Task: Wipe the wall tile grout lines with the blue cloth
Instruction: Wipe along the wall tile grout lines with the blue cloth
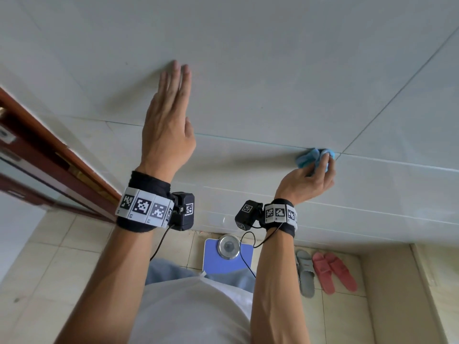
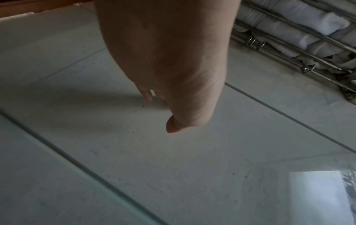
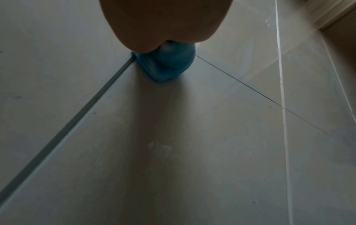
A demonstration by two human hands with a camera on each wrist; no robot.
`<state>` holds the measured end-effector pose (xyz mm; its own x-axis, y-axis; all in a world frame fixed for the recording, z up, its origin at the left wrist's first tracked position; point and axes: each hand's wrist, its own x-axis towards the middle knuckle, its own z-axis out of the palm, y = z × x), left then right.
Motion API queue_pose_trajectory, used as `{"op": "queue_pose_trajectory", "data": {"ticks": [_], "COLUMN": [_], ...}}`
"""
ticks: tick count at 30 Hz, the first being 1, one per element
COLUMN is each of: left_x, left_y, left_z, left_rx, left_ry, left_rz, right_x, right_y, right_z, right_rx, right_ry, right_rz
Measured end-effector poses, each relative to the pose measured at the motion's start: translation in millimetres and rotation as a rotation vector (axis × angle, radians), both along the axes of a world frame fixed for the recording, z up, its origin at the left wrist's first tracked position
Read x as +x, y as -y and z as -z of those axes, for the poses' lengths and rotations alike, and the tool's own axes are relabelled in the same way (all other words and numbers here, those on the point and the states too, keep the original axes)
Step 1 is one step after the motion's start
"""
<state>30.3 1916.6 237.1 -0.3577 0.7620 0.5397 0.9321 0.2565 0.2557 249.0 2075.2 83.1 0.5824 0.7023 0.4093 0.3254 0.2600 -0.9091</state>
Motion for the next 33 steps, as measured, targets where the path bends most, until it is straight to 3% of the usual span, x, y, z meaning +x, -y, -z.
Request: {"op": "queue_pose_trajectory", "data": {"ticks": [4,9,12,15,17,19,22,25,30,33], "left_x": [-5.5,-8.9,-4.6,2.6,4.7,4.4,3.1,1.7,1.4,0.8], "left_y": [0.8,-1.4,-5.1,-11.0,-13.9,-12.9,-10.2,-8.5,-10.7,-11.7], "left_z": [-0.2,1.8,4.0,6.4,7.9,9.1,7.0,5.6,7.2,10.0], "left_rx": [-0.006,-0.03,-0.016,0.004,0.02,0.028,0.024,0.026,0.032,0.037], "left_ry": [0.004,0.018,0.023,0.059,0.067,0.064,0.072,0.064,0.058,0.048], "left_rz": [0.024,0.027,0.017,-0.015,-0.024,-0.028,-0.028,-0.008,-0.004,-0.017], "right_x": [-9.1,-11.0,-22.3,-40.0,-32.5,-6.1,42.0,36.7,-41.3,-41.0], "right_y": [-3.1,-2.1,10.2,33.0,38.7,29.1,-5.4,-13.6,37.1,36.8], "right_z": [-0.7,2.2,7.0,11.3,9.1,8.8,0.4,-7.2,4.6,10.4], "right_rx": [0.001,-0.014,-0.009,0.098,0.129,0.108,-0.006,-0.054,0.015,0.091], "right_ry": [-0.068,0.031,0.165,0.342,0.438,0.497,0.299,0.122,0.178,0.282], "right_rz": [0.036,0.02,-0.027,-0.189,-0.273,-0.229,-0.006,0.049,-0.178,-0.236]}}
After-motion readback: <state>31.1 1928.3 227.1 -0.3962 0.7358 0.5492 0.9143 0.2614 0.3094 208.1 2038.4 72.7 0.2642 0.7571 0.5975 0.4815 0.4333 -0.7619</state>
